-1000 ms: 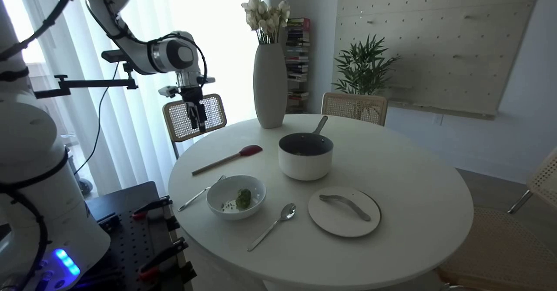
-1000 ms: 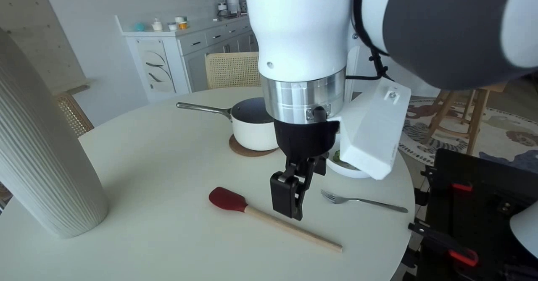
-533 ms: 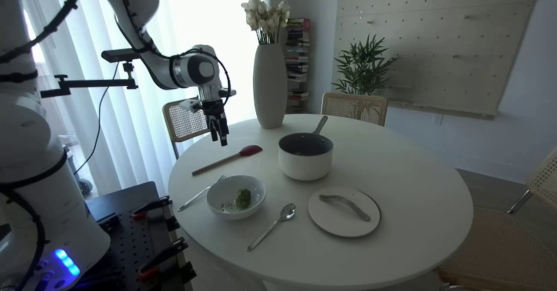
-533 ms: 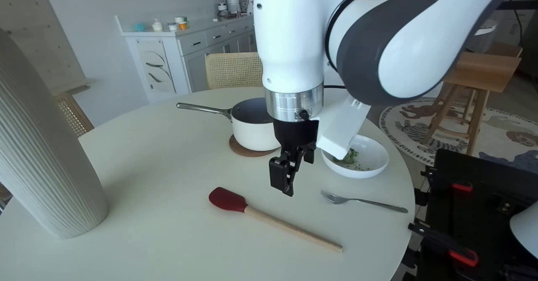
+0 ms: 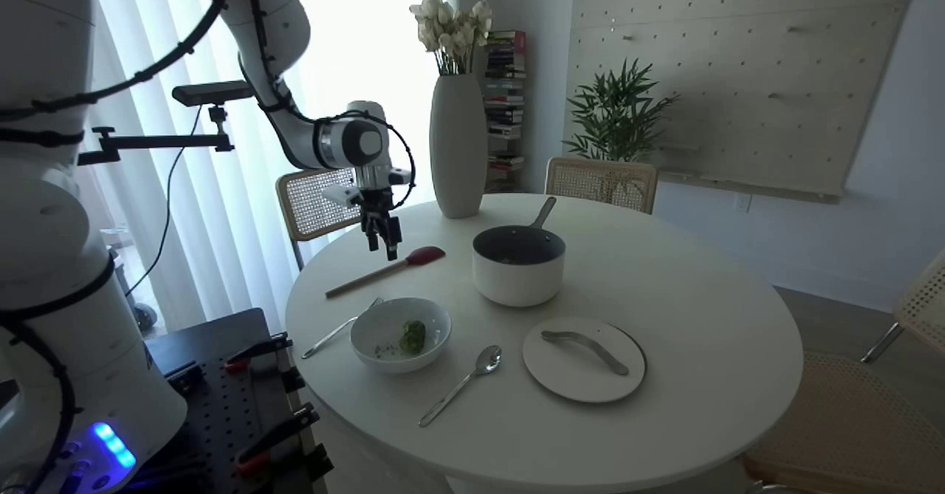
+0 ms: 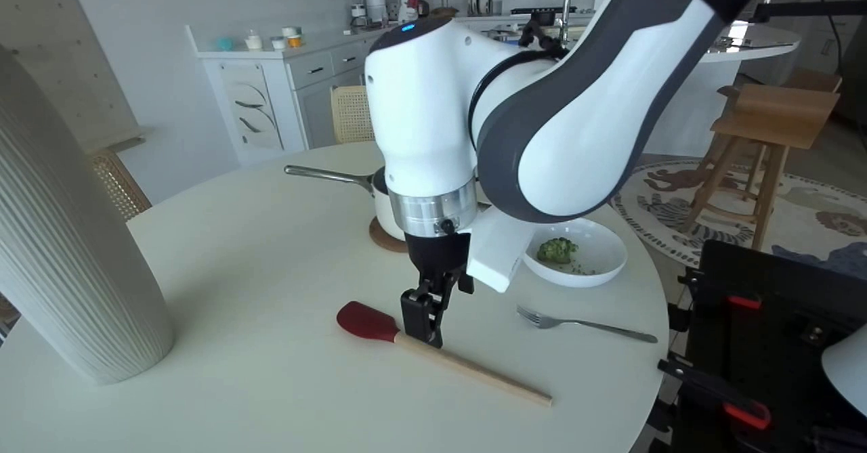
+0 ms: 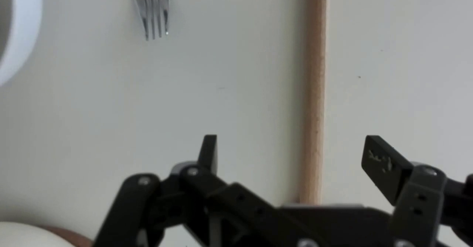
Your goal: Take the wooden spatula and put it in the white pot
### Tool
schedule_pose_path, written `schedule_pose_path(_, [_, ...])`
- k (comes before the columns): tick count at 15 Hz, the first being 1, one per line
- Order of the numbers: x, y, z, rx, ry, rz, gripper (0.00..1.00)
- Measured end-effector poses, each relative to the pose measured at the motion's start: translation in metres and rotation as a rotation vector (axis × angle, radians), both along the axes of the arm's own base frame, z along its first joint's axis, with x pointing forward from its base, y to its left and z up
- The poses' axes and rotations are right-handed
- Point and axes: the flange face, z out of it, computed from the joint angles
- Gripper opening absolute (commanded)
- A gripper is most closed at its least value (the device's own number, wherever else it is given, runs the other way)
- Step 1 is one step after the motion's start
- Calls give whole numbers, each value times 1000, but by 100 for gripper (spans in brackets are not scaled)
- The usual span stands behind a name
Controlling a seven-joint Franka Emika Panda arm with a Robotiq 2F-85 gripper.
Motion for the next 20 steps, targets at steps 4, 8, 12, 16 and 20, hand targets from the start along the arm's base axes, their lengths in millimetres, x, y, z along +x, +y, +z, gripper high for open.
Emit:
schedule_pose_path(4, [2, 12, -23, 14, 41, 5, 100])
schedule_pose_path(8, [0, 18, -46, 24, 83, 15, 100])
schedule_pose_path(12, [-4, 23, -60, 20, 105, 21, 100])
schedule_pose_path(16, [-4, 25, -61, 16, 104, 26, 68])
schedule_pose_path(20, [-7, 35, -59, 17, 96, 45, 37])
